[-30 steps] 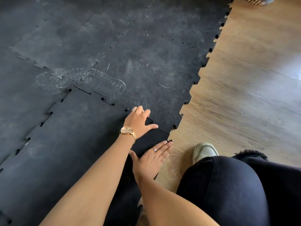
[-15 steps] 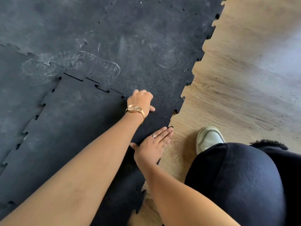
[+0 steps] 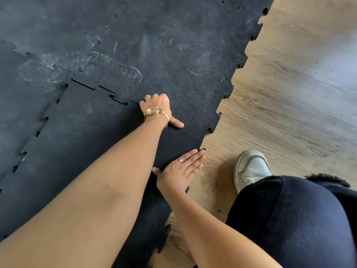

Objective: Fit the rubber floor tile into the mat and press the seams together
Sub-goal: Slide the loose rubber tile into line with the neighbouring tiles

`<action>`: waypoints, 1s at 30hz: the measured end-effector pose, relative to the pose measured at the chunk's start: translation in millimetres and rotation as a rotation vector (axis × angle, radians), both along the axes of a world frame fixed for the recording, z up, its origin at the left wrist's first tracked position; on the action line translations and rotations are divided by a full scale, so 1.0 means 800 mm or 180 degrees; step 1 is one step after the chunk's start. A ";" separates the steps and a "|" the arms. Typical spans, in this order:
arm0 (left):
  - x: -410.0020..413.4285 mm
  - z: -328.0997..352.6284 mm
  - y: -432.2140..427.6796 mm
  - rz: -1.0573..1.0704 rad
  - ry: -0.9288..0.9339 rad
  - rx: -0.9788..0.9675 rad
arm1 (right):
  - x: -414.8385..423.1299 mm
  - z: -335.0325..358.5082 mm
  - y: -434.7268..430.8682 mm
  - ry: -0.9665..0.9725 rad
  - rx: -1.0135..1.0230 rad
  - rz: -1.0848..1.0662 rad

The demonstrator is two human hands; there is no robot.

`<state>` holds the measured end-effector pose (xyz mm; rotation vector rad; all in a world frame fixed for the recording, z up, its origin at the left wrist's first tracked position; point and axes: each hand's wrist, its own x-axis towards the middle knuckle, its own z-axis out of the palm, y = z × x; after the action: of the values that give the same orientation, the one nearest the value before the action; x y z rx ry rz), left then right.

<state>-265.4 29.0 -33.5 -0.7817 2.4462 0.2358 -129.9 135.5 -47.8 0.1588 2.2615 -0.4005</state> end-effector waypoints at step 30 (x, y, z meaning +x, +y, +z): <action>0.057 -0.022 -0.037 -0.0187 0.1284 -0.0231 | -0.024 -0.012 -0.009 -0.1186 0.0005 -0.0255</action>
<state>-219.4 -0.3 -51.4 -0.7495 2.8664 0.3090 -149.2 128.5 -57.6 0.3001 1.8928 -0.3769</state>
